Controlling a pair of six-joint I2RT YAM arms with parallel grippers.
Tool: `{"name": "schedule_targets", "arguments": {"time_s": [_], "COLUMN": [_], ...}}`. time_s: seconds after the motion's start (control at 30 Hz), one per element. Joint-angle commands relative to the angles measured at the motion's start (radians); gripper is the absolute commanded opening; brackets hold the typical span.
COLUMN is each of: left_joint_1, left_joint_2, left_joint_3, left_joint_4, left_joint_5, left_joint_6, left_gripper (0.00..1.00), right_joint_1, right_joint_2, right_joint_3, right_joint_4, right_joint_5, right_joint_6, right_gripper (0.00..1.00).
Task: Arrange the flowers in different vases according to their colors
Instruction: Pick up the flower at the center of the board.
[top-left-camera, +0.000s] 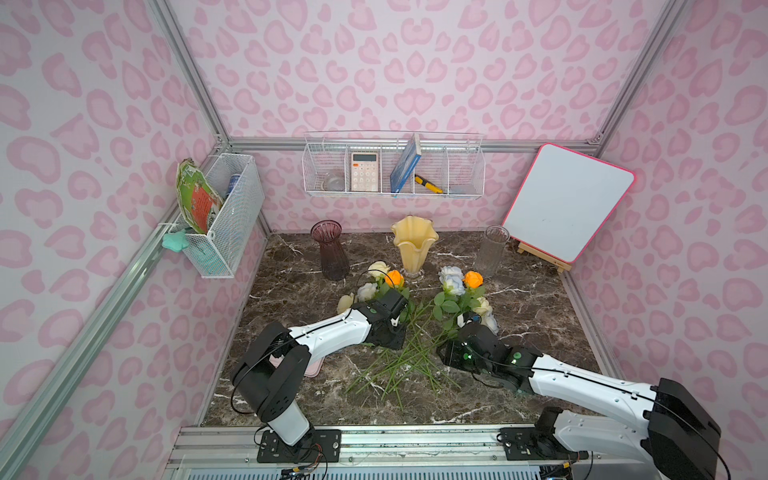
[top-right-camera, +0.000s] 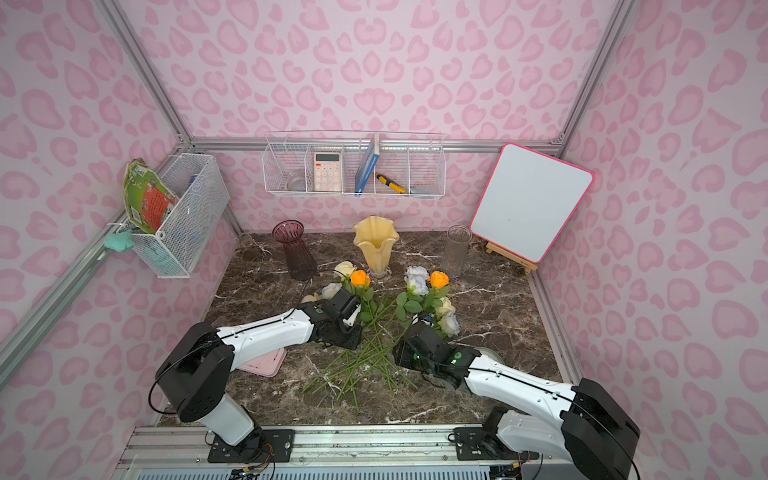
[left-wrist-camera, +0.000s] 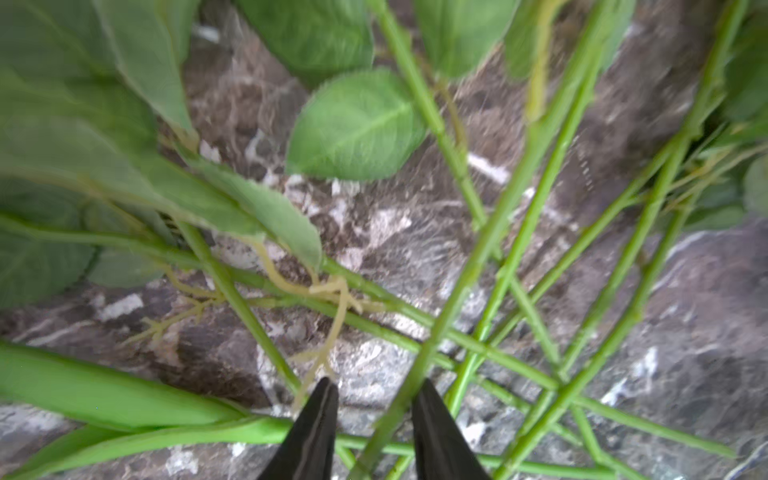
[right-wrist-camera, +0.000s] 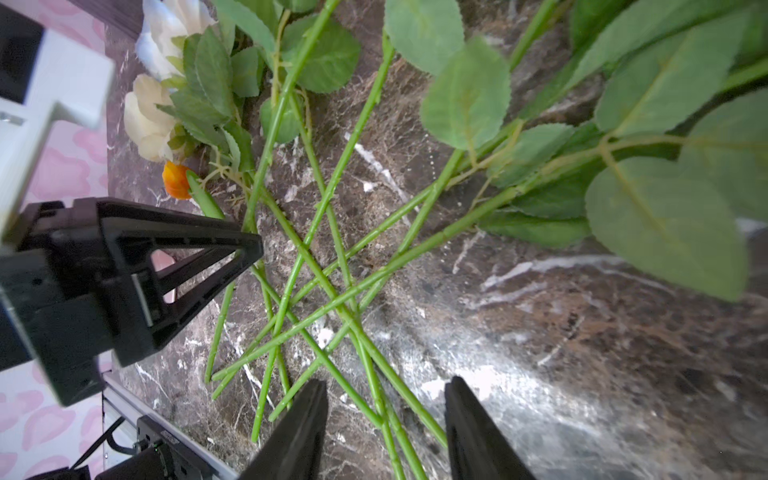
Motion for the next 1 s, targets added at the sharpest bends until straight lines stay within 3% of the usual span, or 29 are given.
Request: {"name": "schedule_targets", "arguments": {"time_s": [0.0, 0.3, 0.6, 0.97], "left_joint_1": [-0.006, -0.013, -0.016, -0.017], "left_joint_2": [-0.016, -0.041, -0.080, -0.139], "left_joint_3": [-0.001, -0.020, -0.034, -0.040], "left_joint_4": [0.027, 0.043, 0.037, 0.023], "left_joint_5": [-0.011, 0.000, -0.004, -0.007], "left_joint_6": [0.013, -0.010, -0.019, -0.019], "left_gripper": [0.25, 0.08, 0.04, 0.03], "right_joint_1": [0.001, -0.006, -0.026, -0.048], "right_joint_2": [-0.014, 0.019, 0.134, 0.195], "right_joint_3": [-0.031, -0.088, -0.082, -0.053], "right_joint_4": [0.065, 0.189, 0.318, 0.320], "right_joint_5": [0.005, 0.021, -0.035, -0.007], "right_joint_6": [0.085, 0.176, 0.188, 0.184], "right_gripper": [0.49, 0.47, 0.45, 0.39]}}
